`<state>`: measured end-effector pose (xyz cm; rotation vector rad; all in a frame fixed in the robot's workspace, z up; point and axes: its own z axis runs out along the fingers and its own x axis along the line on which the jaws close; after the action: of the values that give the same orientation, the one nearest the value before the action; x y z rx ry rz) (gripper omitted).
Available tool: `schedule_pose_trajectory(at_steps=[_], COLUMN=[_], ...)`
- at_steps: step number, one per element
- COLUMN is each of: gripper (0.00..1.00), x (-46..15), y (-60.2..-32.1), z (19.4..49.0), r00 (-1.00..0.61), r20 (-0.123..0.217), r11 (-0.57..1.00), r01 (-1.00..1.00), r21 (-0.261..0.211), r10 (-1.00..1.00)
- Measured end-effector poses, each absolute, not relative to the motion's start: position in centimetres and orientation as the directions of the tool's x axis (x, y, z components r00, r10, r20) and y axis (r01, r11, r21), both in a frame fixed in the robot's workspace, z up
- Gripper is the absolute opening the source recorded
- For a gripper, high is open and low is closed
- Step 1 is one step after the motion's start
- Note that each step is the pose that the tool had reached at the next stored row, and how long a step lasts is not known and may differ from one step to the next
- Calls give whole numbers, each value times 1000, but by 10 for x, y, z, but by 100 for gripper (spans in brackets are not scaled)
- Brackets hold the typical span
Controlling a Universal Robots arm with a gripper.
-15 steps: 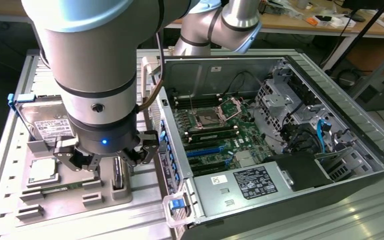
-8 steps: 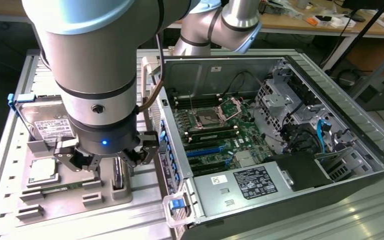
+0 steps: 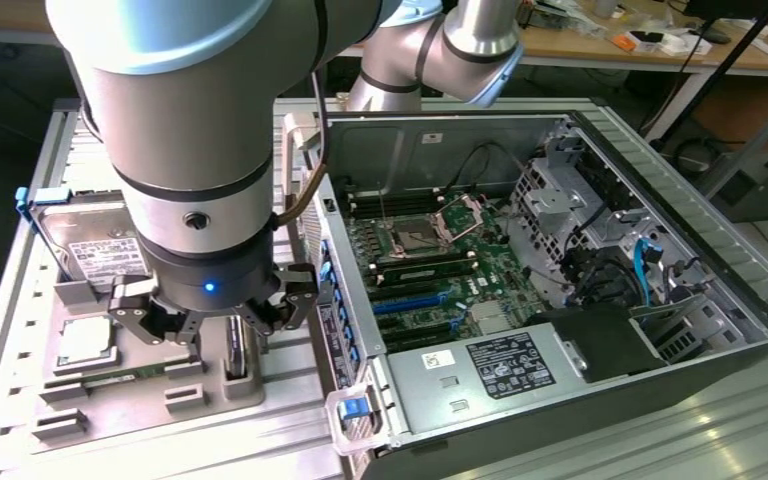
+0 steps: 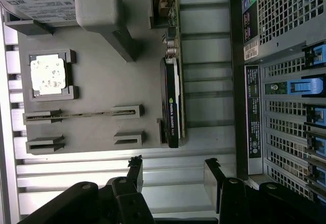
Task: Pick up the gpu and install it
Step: 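Pick up the gpu and move the gpu toward the slot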
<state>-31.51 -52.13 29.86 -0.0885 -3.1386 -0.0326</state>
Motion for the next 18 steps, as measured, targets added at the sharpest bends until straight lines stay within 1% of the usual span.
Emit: schedule_pose_trajectory(at_steps=[18], gripper=[60], x=[-316], y=[-521], z=[294], r00=[-998], r20=[2], r11=[998], r01=[56], r21=[21], r10=[56])
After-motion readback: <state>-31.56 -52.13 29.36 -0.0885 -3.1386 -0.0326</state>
